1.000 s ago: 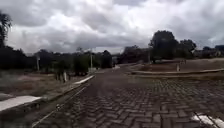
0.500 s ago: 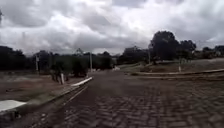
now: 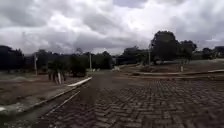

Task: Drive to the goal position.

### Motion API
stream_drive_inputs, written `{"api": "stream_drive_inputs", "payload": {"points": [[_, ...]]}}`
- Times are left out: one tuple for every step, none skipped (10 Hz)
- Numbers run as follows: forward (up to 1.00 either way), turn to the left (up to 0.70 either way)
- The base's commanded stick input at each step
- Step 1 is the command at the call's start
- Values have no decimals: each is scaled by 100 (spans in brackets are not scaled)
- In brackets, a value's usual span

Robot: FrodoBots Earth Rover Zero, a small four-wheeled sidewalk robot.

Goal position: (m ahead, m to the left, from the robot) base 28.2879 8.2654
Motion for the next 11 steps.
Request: {"api": "stream_drive_inputs", "payload": {"points": [[100,0],[100,0],[100,0],[100,0],[100,0],[100,0],[100,0],[100,0],[100,0],[100,0],[100,0]]}}
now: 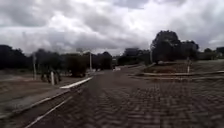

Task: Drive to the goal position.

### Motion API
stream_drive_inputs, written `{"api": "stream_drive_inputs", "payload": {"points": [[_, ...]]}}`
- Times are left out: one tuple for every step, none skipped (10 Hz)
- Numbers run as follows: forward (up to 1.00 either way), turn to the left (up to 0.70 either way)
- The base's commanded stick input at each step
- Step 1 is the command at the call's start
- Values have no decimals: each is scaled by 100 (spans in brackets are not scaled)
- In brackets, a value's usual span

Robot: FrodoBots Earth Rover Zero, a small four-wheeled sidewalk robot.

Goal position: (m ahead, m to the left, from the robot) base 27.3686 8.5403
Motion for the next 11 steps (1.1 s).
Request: {"api": "stream_drive_inputs", "payload": {"points": [[100,0],[100,0],[100,0],[100,0],[100,0],[100,0],[100,0],[100,0],[100,0],[100,0],[100,0]]}}
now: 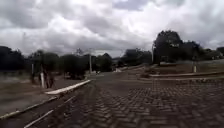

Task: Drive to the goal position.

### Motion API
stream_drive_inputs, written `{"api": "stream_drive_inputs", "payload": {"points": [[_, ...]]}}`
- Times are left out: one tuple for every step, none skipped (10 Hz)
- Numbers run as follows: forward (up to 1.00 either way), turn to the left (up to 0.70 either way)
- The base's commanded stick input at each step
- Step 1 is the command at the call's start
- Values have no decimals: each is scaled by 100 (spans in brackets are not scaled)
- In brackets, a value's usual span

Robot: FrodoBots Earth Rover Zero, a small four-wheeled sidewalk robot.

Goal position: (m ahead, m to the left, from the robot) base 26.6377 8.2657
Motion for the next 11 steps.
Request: {"api": "stream_drive_inputs", "payload": {"points": [[100,0],[100,0],[100,0],[100,0],[100,0],[100,0],[100,0],[100,0],[100,0],[100,0],[100,0]]}}
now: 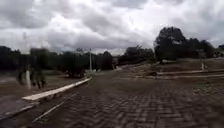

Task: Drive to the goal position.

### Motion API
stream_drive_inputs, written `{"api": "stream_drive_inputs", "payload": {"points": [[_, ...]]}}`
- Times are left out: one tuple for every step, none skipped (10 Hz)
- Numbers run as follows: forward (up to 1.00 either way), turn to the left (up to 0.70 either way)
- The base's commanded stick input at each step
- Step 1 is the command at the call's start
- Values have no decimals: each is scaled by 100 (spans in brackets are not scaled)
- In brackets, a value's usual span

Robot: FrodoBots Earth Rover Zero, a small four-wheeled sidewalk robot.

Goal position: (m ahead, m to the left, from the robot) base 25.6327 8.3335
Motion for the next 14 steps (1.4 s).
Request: {"api": "stream_drive_inputs", "payload": {"points": [[100,0],[100,0],[100,0],[100,0],[100,0],[100,0],[100,0],[100,0],[100,0],[100,0],[100,0],[100,0],[100,0],[100,0]]}}
